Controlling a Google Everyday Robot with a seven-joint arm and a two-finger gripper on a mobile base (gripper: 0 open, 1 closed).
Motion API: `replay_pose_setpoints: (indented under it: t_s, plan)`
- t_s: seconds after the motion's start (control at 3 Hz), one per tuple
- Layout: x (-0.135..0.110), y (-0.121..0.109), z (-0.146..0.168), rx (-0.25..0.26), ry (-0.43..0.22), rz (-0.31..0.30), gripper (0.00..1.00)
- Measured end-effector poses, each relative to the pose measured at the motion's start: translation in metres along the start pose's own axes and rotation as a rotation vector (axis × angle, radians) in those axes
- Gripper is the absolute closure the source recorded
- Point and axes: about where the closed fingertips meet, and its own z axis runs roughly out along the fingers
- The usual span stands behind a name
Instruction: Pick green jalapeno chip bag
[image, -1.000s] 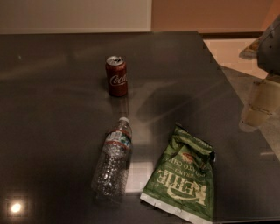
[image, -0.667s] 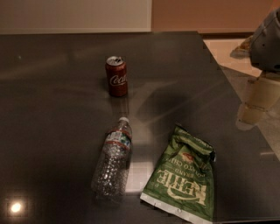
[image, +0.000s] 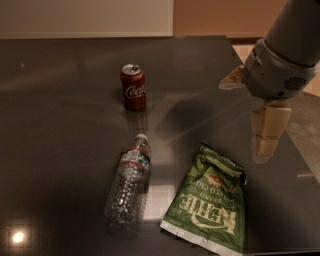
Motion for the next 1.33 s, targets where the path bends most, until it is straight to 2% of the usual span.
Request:
replay_pose_setpoints:
  t_s: [0.33, 0.67, 1.33]
  plan:
    - [-0.009, 0.015, 0.026, -0.066, -0.028, -0.112, 0.0]
    - [-0.011, 0.031, 0.049, -0.108, -0.037, -0.179, 0.0]
    - [-0.008, 0.047, 0.076, -0.157, -0.043, -0.227, 0.0]
